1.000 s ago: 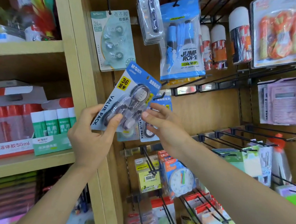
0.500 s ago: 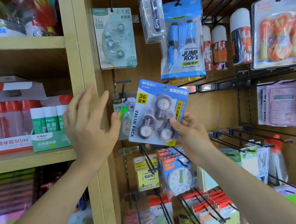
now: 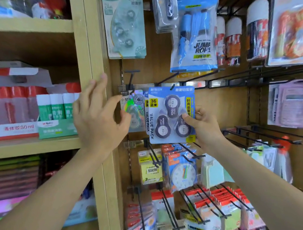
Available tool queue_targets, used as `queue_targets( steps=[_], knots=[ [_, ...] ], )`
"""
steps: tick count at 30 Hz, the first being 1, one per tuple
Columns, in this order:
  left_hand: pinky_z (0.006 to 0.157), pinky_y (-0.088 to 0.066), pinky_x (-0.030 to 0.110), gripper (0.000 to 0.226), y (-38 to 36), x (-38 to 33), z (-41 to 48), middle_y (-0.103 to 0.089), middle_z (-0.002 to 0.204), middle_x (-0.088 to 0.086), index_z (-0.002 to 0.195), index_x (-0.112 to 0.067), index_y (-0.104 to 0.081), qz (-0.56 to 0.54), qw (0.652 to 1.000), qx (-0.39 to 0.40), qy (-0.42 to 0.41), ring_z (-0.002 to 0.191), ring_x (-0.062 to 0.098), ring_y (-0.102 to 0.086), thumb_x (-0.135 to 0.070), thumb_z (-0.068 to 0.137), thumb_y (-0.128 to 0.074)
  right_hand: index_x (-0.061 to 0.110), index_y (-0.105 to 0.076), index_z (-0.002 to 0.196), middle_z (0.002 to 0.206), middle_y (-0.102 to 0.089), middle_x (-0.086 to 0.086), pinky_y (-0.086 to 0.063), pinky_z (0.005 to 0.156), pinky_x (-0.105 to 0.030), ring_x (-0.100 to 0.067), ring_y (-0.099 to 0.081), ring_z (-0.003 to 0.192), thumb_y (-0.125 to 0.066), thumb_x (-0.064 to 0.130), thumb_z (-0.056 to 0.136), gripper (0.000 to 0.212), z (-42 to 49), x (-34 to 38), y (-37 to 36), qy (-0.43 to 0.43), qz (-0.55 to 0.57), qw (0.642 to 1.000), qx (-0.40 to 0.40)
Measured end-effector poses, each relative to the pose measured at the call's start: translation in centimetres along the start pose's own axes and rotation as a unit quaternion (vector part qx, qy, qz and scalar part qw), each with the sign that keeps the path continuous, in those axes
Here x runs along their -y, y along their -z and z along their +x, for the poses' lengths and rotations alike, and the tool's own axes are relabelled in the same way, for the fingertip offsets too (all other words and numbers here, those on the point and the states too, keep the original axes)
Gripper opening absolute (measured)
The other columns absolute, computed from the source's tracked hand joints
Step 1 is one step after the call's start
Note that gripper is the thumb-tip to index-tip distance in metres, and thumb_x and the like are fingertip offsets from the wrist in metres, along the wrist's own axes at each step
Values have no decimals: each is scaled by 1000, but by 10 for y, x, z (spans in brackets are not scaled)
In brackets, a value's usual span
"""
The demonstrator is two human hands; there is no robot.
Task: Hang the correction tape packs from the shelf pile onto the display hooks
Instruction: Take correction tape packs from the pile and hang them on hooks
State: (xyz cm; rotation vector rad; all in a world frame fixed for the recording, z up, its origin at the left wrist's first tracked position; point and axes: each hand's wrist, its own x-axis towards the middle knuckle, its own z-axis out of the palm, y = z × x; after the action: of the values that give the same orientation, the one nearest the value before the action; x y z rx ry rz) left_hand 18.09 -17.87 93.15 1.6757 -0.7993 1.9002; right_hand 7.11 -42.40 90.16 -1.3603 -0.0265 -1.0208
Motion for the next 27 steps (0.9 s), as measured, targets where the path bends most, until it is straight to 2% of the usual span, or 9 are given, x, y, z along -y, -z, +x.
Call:
queue_targets(
  steps=[6, 9, 12, 15, 16, 19, 22, 25, 27],
  knots=[
    [105, -36, 46, 31, 3, -1, -3, -45, 156, 5, 107, -19, -76, 11, 1000, 27, 4, 141, 32, -42, -34, 86, -59, 17, -63, 103, 107, -74, -11, -57, 88, -53, -31, -72, 96, -73, 18, 89, 18, 16, -10, 2, -22, -36, 999, -24],
    [107, -36, 46, 31, 2, -2, -3, -43, 157, 4, 107, -20, -76, 11, 999, 30, 9, 142, 31, -40, -35, 87, -58, 18, -63, 102, 104, -75, -11, -58, 87, -54, -32, -72, 96, -75, 22, 88, 19, 30, -14, -2, -15, -75, 996, -34],
    [107, -35, 46, 30, 1, -1, -5, -42, 158, 4, 105, -19, -76, 14, 1000, 26, 7, 143, 31, -40, -34, 87, -58, 22, -63, 97, 103, -74, -10, -59, 84, -47, -29, -72, 94, -76, 22, 88, 16, 46, -18, -7, -13, -107, 993, -43],
    [107, -35, 47, 29, 1, -1, -4, -41, 158, 4, 103, -19, -76, 16, 999, 28, 4, 143, 32, -40, -34, 85, -59, 19, -61, 100, 96, -71, -6, -58, 69, -31, -19, -70, 81, -75, 20, 88, 19, 61, -22, -12, -13, -134, 990, -49],
    [107, -35, 47, 29, 0, -2, -4, -41, 159, 4, 103, -19, -76, 17, 999, 30, 3, 143, 32, -39, -34, 85, -59, 17, -60, 103, 92, -69, -3, -56, 68, -29, -18, -68, 79, -75, 20, 88, 21, 66, -23, -14, -14, -144, 988, -53],
    [106, -36, 47, 26, -1, -2, -5, -41, 158, 6, 99, -18, -75, 23, 999, 28, -6, 143, 33, -39, -32, 84, -59, 14, -60, 106, 90, -66, -5, -57, 82, -41, -27, -67, 89, -75, 23, 88, 25, 79, -29, -15, -31, -170, 983, -62],
    [106, -37, 48, 25, -1, -1, -6, -42, 157, 7, 97, -18, -74, 31, 999, 24, -12, 143, 35, -40, -31, 84, -57, 13, -59, 109, 95, -67, -7, -56, 85, -40, -26, -66, 92, -75, 24, 87, 29, 80, -35, -14, -42, -209, 974, -80],
    [106, -36, 48, 24, 0, -2, -8, -42, 157, 8, 96, -18, -73, 37, 999, 27, -16, 143, 36, -40, -31, 84, -57, 12, -51, 129, 108, -62, -2, -53, 89, -39, -23, -63, 99, -75, 28, 87, 51, 66, -36, -12, -41, -256, 961, -99],
    [107, -35, 48, 24, 2, -2, -8, -42, 158, 8, 96, -18, -72, 40, 998, 34, -20, 143, 36, -39, -32, 84, -57, 12, -47, 136, 122, -57, -6, -52, 93, -41, -24, -59, 107, -75, 27, 87, 59, 53, -34, -10, -19, -289, 950, -119]
  ],
)
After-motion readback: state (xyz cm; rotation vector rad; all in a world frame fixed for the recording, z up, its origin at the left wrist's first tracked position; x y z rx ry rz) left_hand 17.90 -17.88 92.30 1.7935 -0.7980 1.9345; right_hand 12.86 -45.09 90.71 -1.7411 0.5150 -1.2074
